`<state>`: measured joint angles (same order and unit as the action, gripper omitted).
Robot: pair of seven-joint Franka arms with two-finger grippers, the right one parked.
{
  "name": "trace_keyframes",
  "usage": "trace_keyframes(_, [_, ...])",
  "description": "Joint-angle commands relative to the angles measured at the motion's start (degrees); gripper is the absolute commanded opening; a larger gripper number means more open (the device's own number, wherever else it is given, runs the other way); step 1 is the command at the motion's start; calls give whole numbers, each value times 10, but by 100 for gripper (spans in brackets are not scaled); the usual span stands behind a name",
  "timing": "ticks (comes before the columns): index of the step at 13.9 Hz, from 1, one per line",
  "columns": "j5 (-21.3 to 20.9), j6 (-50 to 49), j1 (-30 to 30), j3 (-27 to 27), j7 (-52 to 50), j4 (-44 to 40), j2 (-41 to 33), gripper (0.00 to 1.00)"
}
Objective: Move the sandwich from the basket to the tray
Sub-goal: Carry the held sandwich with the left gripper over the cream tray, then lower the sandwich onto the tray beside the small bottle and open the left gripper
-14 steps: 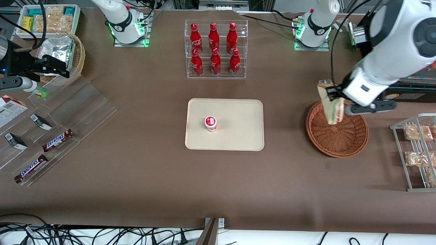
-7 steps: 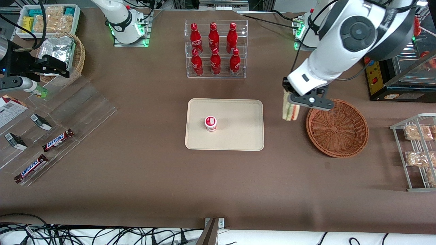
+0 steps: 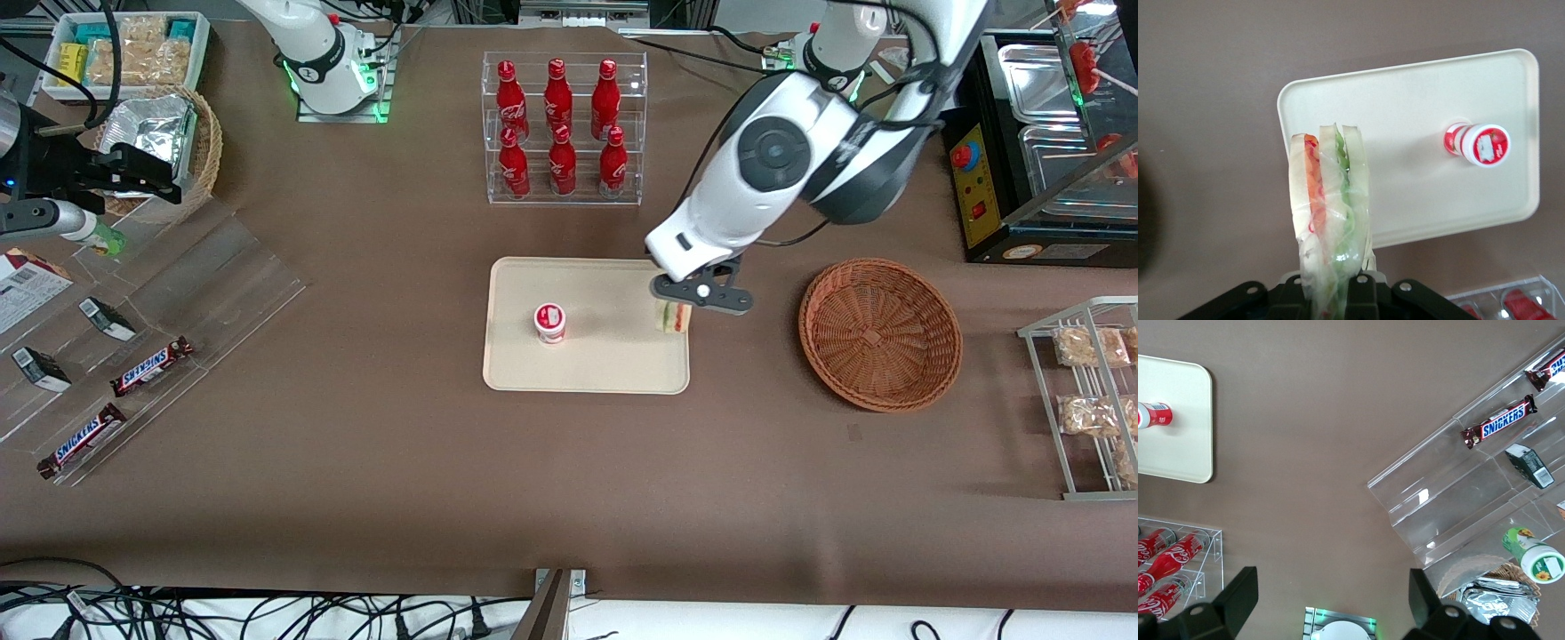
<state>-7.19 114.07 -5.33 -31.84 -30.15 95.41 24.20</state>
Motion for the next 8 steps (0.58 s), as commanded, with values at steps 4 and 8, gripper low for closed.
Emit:
trace_keyframes(4, [-117,69,-44,-1,-115,-8,101,0])
trace_keyframes(8, [-160,88,-52,0,-148,-9,142,0])
